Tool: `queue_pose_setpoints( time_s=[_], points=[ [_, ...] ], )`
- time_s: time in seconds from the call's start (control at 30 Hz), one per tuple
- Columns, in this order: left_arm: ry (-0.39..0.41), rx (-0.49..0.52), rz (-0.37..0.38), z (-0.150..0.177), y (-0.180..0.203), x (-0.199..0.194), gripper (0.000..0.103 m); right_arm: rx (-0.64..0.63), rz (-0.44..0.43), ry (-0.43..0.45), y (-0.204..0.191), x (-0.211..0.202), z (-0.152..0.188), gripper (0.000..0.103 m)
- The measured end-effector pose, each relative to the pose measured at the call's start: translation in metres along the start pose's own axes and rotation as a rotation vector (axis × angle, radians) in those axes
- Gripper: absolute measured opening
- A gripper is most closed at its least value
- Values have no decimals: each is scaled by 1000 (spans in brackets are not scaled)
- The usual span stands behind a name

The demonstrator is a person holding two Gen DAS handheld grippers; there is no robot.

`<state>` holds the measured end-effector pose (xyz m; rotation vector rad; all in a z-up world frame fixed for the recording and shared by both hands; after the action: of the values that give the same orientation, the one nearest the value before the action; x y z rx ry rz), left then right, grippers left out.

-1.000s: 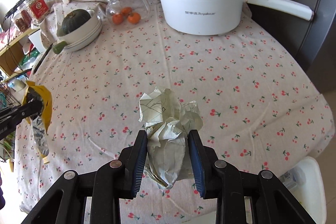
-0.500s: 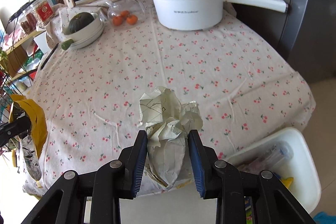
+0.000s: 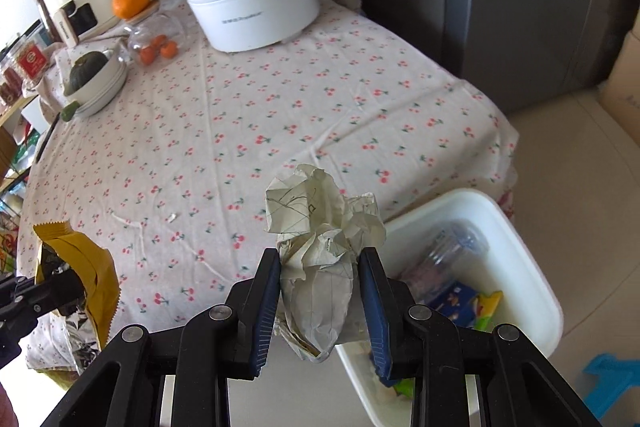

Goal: Collect trash
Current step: 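Carry the paper wad over the white bin with the right gripper while the left carries the wrapper, then open both grippers over the white bin to drop the paper and wrapper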

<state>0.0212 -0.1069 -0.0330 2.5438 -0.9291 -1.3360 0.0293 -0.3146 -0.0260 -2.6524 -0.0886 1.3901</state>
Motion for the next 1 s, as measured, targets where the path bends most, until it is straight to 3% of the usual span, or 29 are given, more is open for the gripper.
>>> queue_pose_setpoints(
  time_s=[0.17, 0.33, 0.63, 0.7, 0.77, 0.83, 1.0],
  points=[
    [-39, 22, 77, -9, 40, 47, 9, 64, 52, -39, 48, 7, 7, 35],
    [-62, 54, 108, -12, 70, 98, 9, 131, 88, -93, 87, 18, 17, 36],
    [-89, 107, 60, -9, 82, 162, 10, 154, 113, -147, 114, 32, 25, 36],
    [-104, 102, 37, -10, 79, 167, 19, 146, 118, -152, 114, 34, 26, 36],
    [-103, 90, 9, -11, 75, 166, 53, 143, 118, -157, 115, 34, 27, 36],
    [-84, 73, -1, -14, 72, 160, 69, 141, 115, -158, 115, 35, 27, 36],
    [-66, 44, -17, -17, 67, 140, 78, 148, 117, -166, 115, 39, 27, 36]
  ],
)
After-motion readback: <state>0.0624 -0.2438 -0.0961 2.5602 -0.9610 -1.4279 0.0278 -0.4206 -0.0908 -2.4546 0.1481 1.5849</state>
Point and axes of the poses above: each gripper's, at about its wrist camera, not at the fingertips, and x roughly the way its jaws point, y to its right, z to its underside, the point moved 2 cm from there along x, roughly the way its jaws point, and after that the axes turned 4 degrees about z, right-handed, at the moved point
